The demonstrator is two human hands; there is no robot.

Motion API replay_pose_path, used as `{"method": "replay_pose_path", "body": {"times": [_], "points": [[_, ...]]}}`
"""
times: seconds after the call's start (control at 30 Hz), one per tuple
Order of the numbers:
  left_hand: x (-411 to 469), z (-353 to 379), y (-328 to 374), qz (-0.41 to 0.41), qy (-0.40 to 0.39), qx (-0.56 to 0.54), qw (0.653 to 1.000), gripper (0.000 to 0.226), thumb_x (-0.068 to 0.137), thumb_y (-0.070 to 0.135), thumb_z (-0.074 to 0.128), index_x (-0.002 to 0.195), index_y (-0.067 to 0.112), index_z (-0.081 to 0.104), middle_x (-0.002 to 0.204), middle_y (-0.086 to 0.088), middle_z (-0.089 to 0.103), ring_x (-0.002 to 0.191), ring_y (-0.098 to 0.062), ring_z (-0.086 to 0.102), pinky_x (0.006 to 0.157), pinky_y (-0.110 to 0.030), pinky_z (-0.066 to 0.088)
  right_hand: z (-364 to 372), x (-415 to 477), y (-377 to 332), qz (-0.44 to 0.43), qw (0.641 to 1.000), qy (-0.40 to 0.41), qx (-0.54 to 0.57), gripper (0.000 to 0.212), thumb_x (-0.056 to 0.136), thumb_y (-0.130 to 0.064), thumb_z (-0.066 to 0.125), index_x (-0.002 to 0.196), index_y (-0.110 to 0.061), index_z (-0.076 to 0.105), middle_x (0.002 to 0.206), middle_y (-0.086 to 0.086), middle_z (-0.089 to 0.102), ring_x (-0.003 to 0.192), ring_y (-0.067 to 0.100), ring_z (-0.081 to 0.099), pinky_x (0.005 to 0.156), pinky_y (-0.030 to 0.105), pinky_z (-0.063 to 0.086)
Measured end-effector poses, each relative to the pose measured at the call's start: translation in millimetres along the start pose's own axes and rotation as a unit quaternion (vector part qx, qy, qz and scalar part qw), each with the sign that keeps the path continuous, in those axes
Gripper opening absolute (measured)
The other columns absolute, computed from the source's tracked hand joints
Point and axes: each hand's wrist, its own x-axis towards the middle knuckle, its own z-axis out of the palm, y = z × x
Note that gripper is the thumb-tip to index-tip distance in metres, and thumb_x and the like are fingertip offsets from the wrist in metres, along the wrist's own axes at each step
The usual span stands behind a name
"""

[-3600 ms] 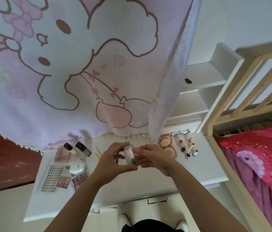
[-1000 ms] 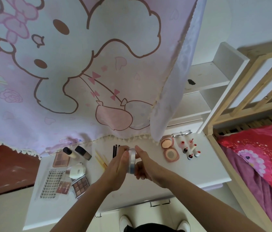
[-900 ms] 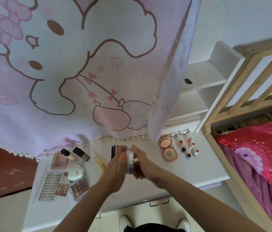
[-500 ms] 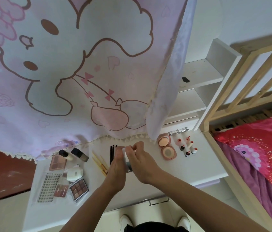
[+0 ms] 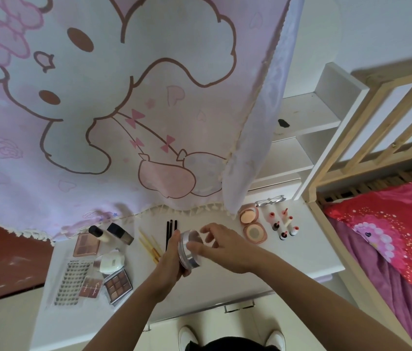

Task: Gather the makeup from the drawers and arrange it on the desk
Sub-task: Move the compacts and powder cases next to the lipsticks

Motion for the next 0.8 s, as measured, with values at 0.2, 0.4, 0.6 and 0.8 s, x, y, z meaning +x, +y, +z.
{"method": "replay_pose_path", "body": {"times": [0.2, 0.4, 0.6, 0.8], "points": [[1.8, -2.9, 2.8, 0.015, -0.004, 0.007, 1.0, 0.11, 0.064, 0.098, 0.033, 0.109, 0.002, 0.062, 0.083, -0.016, 0.052, 0.068, -0.02, 0.039, 0.062, -0.031, 0.034, -0.7, 1.3, -0.5, -0.031, 0.999, -0.015, 0.012, 0.077, 0.076, -0.059, 0.075, 0.14, -0.031, 0.042, 0.121, -0.009, 0.057, 0.102, 0.008, 0.059, 0.088, 0.03, 0.054], [0.9, 1.4, 6.1, -0.007, 0.007, 0.032, 0.999, 0.102, 0.071, 0.094, 0.026, 0.113, 0.011, 0.066, 0.088, -0.014, 0.057, 0.077, -0.023, 0.039, 0.067, -0.03, 0.036, -1.8, 8.1, 3.0, 0.032, 0.999, -0.006, -0.002, 0.094, 0.074, -0.081, 0.059, 0.148, -0.028, 0.035, 0.124, -0.006, 0.06, 0.103, 0.009, 0.06, 0.088, 0.029, 0.051], [2.0, -0.2, 9.3, 0.008, -0.006, 0.058, 0.998, 0.111, 0.071, 0.095, 0.026, 0.118, -0.001, 0.055, 0.088, -0.013, 0.053, 0.07, -0.017, 0.042, 0.063, -0.026, 0.035, -9.1, 6.9, 3.9, -0.044, 0.999, -0.015, 0.014, 0.084, 0.073, -0.056, 0.08, 0.143, -0.034, 0.04, 0.129, -0.011, 0.054, 0.105, 0.006, 0.059, 0.092, 0.03, 0.055], [3.4, 1.2, 10.5, 0.014, -0.014, 0.067, 0.998, 0.09, 0.085, 0.075, 0.016, 0.112, 0.003, 0.062, 0.077, -0.012, 0.051, 0.063, -0.011, 0.039, 0.059, -0.023, 0.036, -10.5, 11.0, 0.2, 0.018, 0.999, -0.015, -0.024, 0.085, 0.077, -0.081, 0.053, 0.139, -0.023, 0.052, 0.115, -0.004, 0.067, 0.099, 0.012, 0.064, 0.089, 0.035, 0.054]]}}
